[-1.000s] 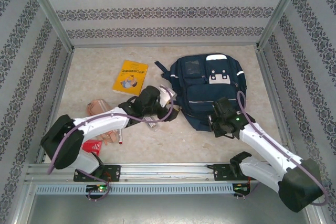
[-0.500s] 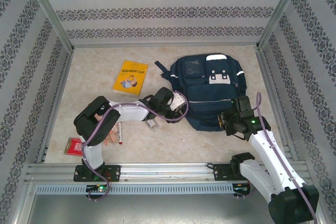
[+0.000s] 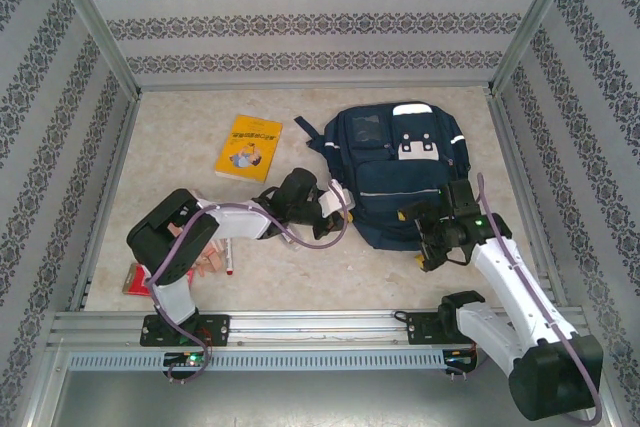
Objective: Pack books, pencil case, and school supplies into a backpack
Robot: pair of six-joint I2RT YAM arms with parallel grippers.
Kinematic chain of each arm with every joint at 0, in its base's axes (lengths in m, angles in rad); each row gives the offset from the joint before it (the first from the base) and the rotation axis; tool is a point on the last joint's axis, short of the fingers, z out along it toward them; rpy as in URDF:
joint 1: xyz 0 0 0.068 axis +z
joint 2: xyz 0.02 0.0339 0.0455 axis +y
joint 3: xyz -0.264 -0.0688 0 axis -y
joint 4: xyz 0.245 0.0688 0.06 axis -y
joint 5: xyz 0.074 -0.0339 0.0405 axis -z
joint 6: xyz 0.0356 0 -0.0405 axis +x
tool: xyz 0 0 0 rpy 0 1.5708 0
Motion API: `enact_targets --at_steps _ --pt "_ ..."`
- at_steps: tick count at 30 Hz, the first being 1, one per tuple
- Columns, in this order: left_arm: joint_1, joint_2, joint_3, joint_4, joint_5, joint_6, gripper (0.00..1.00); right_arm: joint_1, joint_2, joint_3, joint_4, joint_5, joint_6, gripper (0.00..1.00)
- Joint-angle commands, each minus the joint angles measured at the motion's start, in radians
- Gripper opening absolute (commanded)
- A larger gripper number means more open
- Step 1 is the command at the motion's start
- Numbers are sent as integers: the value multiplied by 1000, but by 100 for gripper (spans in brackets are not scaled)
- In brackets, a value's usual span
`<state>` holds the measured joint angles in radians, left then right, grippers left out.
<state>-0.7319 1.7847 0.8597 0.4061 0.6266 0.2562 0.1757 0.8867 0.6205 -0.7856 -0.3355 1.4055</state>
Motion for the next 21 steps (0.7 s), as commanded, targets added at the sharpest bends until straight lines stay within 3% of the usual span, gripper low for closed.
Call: enact_targets --at_steps 1,4,5,7,9,11,14,16,17,21 --pt "-3 -26 1 13 78 53 0 113 -66 -16 41 79 251 98" --pt "-1 -54 -45 71 0 -16 0 193 20 -47 172 114 365 98" --pt "5 -69 -59 80 -43 -53 7 217 49 -36 179 147 380 98" --pt "19 -102 -83 74 -96 -117 44 246 104 -17 184 197 400 93" --pt "29 -134 -113 68 -113 -132 53 254 162 -29 225 216 425 86" --pt "31 -156 -136 49 -139 -98 69 245 209 -42 266 245 412 61" --pt "41 -145 -132 23 -152 -58 73 229 236 -37 285 257 377 23" --pt "46 -119 -111 26 -155 -42 73 224 214 -32 276 257 355 5" --pt "46 -98 -96 27 -164 -30 74 218 194 -29 266 258 345 0" --pt "48 9 -65 109 -196 -26 74 183 83 -21 192 263 303 0"
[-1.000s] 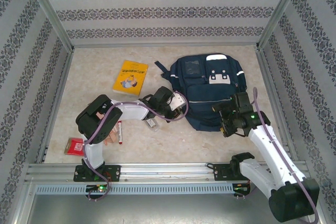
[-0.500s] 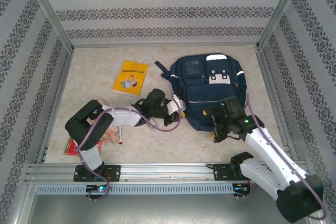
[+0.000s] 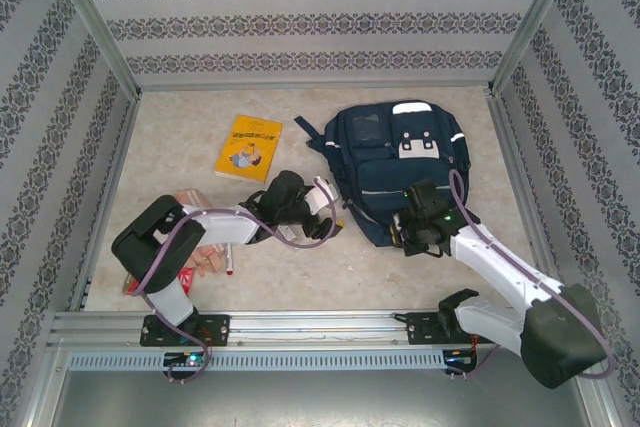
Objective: Pack books, pencil case, and school supplies into a backpack
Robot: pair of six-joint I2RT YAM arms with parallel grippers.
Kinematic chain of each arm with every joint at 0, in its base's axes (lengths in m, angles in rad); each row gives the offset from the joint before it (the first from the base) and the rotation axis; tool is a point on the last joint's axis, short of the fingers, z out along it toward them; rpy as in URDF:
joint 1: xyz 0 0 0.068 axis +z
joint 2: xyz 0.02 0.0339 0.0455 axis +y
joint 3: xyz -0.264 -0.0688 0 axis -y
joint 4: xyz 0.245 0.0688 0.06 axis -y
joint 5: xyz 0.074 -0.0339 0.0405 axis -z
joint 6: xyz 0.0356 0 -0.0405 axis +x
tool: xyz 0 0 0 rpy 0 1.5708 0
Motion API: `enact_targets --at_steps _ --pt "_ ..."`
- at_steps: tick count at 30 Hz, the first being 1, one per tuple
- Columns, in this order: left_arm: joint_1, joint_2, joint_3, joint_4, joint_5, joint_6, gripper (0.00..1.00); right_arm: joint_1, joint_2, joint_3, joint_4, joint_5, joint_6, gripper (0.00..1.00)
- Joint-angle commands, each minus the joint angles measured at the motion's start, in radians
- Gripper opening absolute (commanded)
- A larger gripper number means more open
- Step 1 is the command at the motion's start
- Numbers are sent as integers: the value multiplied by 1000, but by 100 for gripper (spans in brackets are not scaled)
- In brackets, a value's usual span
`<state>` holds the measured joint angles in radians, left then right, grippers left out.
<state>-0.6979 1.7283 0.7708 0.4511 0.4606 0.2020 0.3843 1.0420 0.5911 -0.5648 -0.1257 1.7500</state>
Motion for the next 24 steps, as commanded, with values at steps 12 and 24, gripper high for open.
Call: enact_targets --at_steps 12,24 --pt "-8 164 49 343 42 -37 65 -132 -230 12 -178 -14 -173 0" --pt "-69 191 69 353 47 37 47 -139 -231 49 -214 -16 -238 0"
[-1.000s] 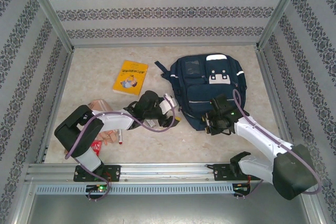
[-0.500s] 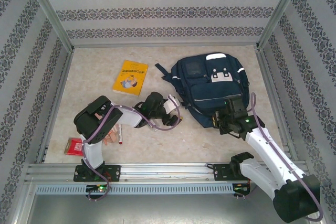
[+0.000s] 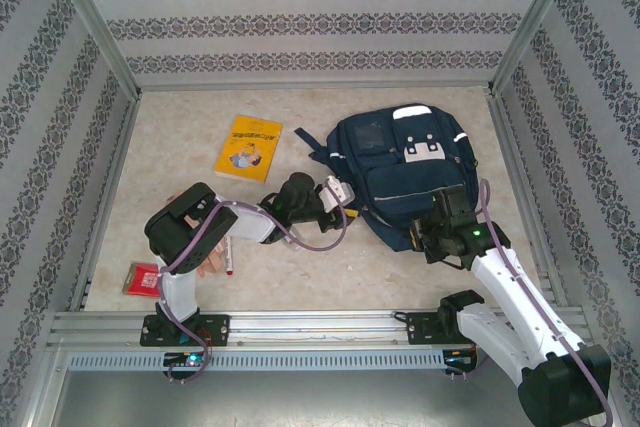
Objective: Pack books, pencil case, and school supplies into a backpack
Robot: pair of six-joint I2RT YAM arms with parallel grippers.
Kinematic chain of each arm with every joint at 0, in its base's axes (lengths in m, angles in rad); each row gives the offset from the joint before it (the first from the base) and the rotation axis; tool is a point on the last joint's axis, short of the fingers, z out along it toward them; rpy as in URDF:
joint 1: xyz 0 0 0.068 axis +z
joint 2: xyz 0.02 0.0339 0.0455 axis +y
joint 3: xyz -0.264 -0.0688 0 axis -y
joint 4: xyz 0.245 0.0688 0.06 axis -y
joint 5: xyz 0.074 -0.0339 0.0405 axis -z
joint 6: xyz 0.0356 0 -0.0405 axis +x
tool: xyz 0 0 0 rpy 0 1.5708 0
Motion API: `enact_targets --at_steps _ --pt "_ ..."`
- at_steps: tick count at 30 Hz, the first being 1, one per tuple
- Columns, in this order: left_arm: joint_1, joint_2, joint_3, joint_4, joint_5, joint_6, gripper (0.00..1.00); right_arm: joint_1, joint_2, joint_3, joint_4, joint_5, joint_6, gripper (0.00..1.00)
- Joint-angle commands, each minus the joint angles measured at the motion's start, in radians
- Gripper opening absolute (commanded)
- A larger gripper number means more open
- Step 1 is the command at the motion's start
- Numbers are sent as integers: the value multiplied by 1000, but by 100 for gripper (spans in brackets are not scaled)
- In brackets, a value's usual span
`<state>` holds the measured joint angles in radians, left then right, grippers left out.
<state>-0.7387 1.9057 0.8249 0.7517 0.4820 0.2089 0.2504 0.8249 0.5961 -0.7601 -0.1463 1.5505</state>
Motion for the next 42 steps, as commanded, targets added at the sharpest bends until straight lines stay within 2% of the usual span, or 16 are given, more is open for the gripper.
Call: enact_targets --at_steps 1,5,8,11,13,14,20,23,24,26,27,32,42 --pt "-35 13 13 60 26 30 47 -6 -13 44 -19 5 -40 0" --pt "-67 19 7 71 7 36 47 -5 -14 42 -19 4 -41 0" --pt "-84 28 31 23 -59 51 45 -7 -15 42 -19 -1 -43 0" --pt "-88 42 56 -23 -131 61 35 0 -20 45 -21 -1 -43 0" --pt "-88 48 73 -58 -143 74 19 9 -21 47 -22 1 -40 0" --pt "-90 50 82 -76 -152 75 17 15 -23 47 -23 1 -38 0" --pt "-97 57 86 -71 -213 66 17 53 -33 39 -32 15 -23 0" --pt "-101 59 103 -107 -230 78 22 53 -46 36 -34 19 -15 0" --pt "-102 58 104 -114 -238 85 20 52 -49 38 -35 19 -15 0" --pt "-102 56 98 -110 -250 96 2 52 -50 49 -44 22 -21 0" --pt "-102 52 90 -99 -260 102 0 51 -50 55 -50 26 -27 0" --pt "-101 7 29 -28 -317 135 0 26 -55 55 -86 42 -68 0" --pt "-8 -48 15 -159 -333 201 0 -18 -97 36 -152 83 -120 0"
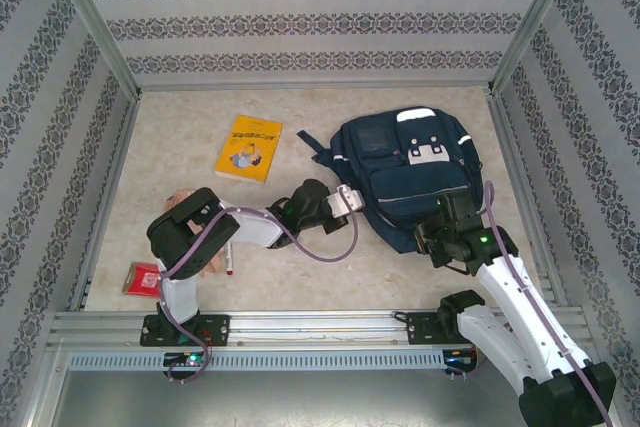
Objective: Pack books, pencil case, and school supplies into a backpack
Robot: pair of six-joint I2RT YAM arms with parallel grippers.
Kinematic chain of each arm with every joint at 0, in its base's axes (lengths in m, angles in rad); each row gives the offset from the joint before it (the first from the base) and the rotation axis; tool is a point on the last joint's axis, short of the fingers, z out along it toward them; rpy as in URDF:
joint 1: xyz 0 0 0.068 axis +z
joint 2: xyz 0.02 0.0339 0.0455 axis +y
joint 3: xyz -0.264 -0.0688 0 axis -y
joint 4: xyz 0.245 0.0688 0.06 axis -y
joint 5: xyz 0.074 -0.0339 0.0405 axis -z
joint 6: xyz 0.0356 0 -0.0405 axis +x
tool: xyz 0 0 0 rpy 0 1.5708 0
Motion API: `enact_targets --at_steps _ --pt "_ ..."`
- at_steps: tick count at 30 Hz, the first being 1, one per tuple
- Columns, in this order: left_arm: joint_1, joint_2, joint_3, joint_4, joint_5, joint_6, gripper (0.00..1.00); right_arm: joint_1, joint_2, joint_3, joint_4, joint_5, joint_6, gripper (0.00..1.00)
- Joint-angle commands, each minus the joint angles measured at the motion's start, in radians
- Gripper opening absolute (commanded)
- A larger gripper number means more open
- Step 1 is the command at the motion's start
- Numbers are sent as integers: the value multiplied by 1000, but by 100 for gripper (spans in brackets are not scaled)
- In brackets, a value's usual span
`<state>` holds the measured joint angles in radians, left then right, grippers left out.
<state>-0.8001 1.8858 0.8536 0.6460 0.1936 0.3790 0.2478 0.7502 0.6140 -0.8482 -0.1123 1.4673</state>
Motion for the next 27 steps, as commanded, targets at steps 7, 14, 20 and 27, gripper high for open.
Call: enact_targets --at_steps 7,14,20,27 --pt "145 3 104 -257 -178 -70 0 -29 -31 30 -82 48 -53 0" --pt "171 18 125 -275 -202 -191 0 -30 -21 27 -40 12 -61 0" --pt "168 -70 96 -273 -46 -137 30 -18 110 156 -126 49 -259 69" --pt "129 -210 160 -470 165 -40 45 -22 220 378 -302 368 -677 98"
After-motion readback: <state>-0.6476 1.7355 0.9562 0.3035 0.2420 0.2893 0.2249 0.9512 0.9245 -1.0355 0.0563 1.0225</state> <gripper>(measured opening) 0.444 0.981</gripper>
